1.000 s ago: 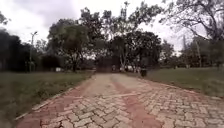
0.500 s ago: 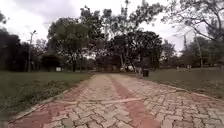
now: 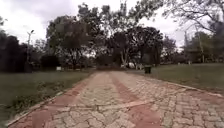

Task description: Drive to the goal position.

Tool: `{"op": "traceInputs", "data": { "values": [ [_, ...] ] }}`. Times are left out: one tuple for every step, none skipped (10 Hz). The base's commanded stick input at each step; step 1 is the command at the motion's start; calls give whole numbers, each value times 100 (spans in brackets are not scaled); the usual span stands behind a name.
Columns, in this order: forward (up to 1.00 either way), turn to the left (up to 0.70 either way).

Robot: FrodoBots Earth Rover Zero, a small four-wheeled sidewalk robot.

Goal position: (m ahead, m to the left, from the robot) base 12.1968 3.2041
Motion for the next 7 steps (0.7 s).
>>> {"op": "traceInputs", "data": {
  "values": [
    [70,0],
    [70,0],
    [70,0],
    [70,0],
    [70,0],
    [70,0],
    [70,0]
  ]
}}
